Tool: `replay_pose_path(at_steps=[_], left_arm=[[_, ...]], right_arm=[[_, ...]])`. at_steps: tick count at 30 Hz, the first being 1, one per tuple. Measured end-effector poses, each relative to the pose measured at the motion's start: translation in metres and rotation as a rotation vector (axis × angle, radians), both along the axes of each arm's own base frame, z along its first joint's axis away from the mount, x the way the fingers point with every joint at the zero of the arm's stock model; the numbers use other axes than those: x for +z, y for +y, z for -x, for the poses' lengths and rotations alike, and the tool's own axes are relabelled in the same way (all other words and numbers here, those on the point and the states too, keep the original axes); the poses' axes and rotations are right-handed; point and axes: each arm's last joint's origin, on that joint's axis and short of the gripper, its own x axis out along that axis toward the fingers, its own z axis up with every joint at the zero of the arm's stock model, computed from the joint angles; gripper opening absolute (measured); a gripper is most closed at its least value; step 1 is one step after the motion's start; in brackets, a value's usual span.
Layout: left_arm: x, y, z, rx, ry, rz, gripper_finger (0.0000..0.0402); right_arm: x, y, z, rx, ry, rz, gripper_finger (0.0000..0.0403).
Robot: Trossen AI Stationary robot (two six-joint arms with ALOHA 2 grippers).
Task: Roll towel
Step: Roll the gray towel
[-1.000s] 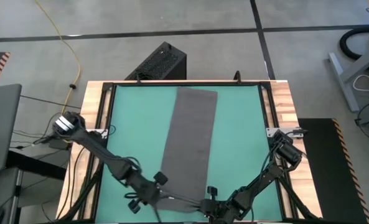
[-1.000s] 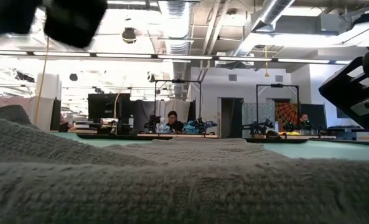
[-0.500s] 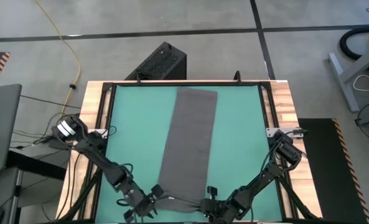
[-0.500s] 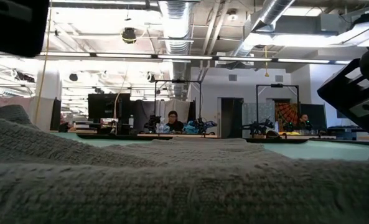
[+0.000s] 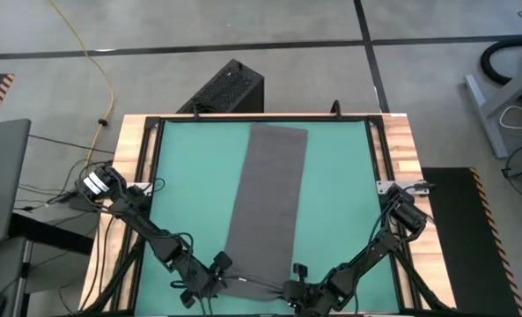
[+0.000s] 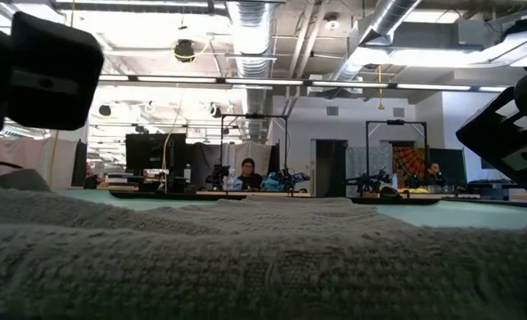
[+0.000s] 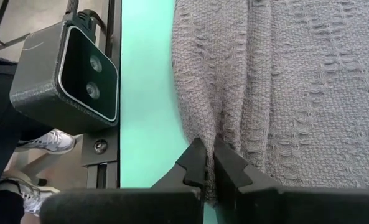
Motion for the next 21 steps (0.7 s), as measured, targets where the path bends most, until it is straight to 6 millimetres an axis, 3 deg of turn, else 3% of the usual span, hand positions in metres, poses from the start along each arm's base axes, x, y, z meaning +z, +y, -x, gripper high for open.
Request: replay_pose_path(at_steps=[8,15,21], left_arm=[[-0.003,0.005,0.000,0.022,0.017,-0.045,0.0178],[-0.024,0.003,-0.003,0.011,0.057,-0.095,0.0178],[-0.028,0.005,0.000,0.008,0.090,-0.133,0.0178]], right_arm=[[0.000,0.000,0.000,0.000,0.001,0.001,0.0033],[0.000,0.000,0.000,-0.008,0.001,-0.006,0.0033],[0.000,0.000,0.000,-0.011,0.004,-0.011,0.0031]])
